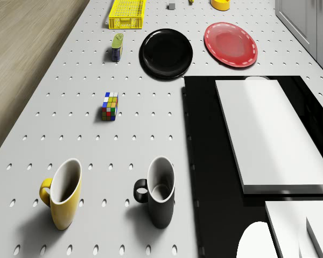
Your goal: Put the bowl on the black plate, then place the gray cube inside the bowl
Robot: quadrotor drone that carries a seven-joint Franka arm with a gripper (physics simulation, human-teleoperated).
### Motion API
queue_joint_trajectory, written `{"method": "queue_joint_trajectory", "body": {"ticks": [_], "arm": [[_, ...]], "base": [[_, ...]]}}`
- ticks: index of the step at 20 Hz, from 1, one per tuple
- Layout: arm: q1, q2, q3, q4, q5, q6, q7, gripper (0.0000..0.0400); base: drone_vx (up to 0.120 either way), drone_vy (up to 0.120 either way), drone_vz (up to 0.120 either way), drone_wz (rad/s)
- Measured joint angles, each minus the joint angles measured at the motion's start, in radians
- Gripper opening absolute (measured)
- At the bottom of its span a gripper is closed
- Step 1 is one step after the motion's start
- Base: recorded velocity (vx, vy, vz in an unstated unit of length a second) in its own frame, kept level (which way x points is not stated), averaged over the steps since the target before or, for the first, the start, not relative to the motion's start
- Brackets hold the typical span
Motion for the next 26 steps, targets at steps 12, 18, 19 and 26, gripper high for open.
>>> {"method": "queue_joint_trajectory", "body": {"ticks": [12, 18, 19, 26], "arm": [[-0.002, 0.032, 0.001, 0.086, 0.001, -0.045, -0.001, 0.04], [-0.003, 0.031, 0.002, 0.089, 0.001, -0.044, -0.001, 0.04], [-0.003, 0.031, 0.002, 0.089, 0.001, -0.044, -0.001, 0.04], [-0.004, 0.028, 0.003, 0.087, 0.0, -0.039, -0.002, 0.04]], "base": [[0.12, 0.0, 0.0, 0.0], [0.12, 0.0, 0.0, 0.0], [0.12, 0.0, 0.0, 0.0], [0.12, -0.097, 0.0, 0.0]]}}
